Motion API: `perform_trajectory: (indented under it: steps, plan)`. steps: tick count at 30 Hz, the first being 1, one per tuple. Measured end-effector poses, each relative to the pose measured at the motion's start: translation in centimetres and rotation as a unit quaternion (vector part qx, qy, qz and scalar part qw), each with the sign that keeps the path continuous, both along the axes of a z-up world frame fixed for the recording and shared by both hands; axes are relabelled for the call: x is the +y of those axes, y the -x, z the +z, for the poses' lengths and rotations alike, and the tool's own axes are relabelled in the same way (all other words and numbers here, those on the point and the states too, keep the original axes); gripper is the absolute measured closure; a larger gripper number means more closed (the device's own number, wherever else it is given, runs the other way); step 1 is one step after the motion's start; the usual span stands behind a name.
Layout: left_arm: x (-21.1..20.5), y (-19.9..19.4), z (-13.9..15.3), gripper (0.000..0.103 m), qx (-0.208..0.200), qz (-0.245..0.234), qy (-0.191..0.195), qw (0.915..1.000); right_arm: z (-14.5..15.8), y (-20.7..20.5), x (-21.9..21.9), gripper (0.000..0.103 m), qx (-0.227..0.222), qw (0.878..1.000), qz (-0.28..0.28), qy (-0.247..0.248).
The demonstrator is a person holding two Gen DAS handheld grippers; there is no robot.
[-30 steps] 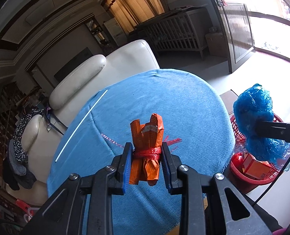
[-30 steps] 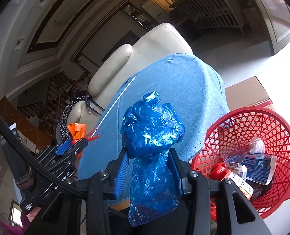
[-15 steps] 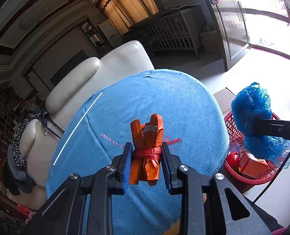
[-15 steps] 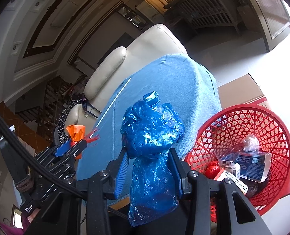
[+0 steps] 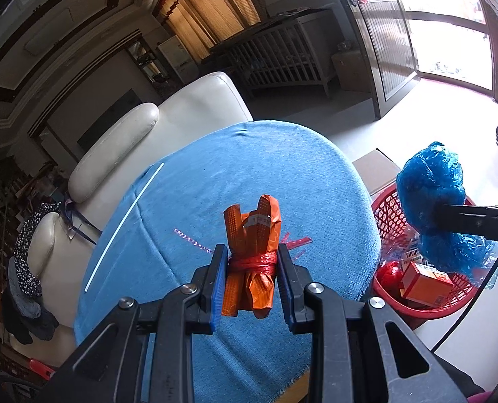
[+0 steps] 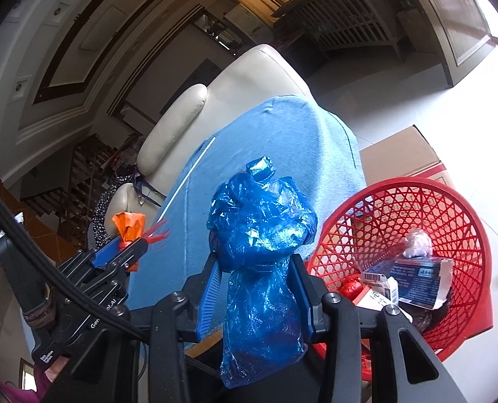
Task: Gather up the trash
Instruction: 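Move both tools over the red basket, holding the bag and wrapper above it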
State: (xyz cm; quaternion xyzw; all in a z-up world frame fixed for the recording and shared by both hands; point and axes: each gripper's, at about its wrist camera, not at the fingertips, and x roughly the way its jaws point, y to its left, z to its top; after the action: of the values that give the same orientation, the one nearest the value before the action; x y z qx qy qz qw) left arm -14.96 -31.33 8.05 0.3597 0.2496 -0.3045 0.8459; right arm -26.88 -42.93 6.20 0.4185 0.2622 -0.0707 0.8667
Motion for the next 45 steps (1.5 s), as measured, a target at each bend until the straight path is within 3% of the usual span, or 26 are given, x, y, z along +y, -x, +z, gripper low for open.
perform_trajectory:
  steps: [45]
  plan:
    - [-5.0, 3.4, -0.3, 0.073, 0.005, -0.067, -0.013, 0.9977, -0.5, 4.8, -3.4, 0.06, 0.005, 0.998, -0.063, -0.009]
